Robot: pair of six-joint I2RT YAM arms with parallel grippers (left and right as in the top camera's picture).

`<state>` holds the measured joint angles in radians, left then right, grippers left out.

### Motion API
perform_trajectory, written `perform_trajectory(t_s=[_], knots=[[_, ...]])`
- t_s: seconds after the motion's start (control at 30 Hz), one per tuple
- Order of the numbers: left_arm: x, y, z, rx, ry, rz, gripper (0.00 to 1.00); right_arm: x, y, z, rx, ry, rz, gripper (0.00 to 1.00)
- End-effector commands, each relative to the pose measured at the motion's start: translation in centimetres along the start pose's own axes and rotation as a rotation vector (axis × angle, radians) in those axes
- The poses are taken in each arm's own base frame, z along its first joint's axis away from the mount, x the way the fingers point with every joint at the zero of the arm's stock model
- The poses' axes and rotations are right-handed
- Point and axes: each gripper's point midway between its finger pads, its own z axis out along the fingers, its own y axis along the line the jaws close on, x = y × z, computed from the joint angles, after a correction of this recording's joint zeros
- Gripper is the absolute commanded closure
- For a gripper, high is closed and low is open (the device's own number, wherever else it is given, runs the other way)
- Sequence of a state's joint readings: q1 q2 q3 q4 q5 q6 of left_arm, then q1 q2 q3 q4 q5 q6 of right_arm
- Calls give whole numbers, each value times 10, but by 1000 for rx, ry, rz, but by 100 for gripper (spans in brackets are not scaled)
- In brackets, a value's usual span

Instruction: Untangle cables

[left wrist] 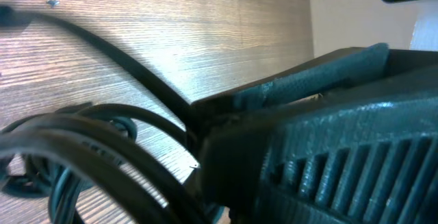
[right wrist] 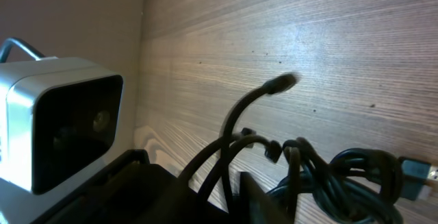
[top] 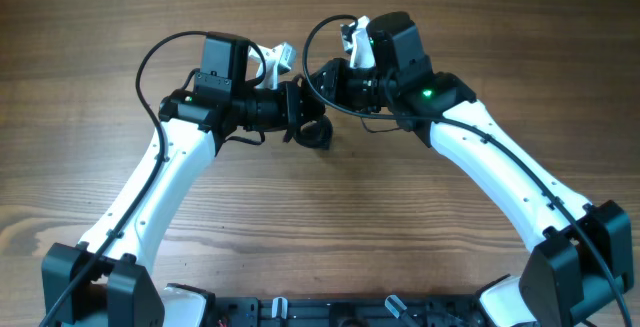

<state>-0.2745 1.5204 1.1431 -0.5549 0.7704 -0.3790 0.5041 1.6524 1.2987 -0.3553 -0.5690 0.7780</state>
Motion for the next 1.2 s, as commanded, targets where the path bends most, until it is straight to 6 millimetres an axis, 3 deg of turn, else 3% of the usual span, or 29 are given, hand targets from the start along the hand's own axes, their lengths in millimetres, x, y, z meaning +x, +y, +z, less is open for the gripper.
perform_trajectory(t_s=[0.0,0.1,0.3,0.37,0.47,0.6,0.77,1.17], knots=[[-3,1,2,-10,-12,15,94,14,13,3,-45,61,-38,51],[-3,1,2,-10,-12,14,96,7,6,3,-6,24,-52,35],[-4,2,2,-11,-14,-12,96,2,-9,-3,31,20,-42,33],[-5,3,1,-11,-19,-26,96,5,-16,-4,55,35,-59,25],[-15,15,-8,-35,-59,-162,96,12,-42,-7,184,42,-21,23],[-24,27,-19,-43,-97,-278,96,18,-48,-9,207,64,-20,25],[-26,29,-21,-37,-104,-332,96,23,-43,-8,180,95,-61,50],[-26,29,-22,-23,-105,-468,96,46,-18,2,76,177,-299,51]])
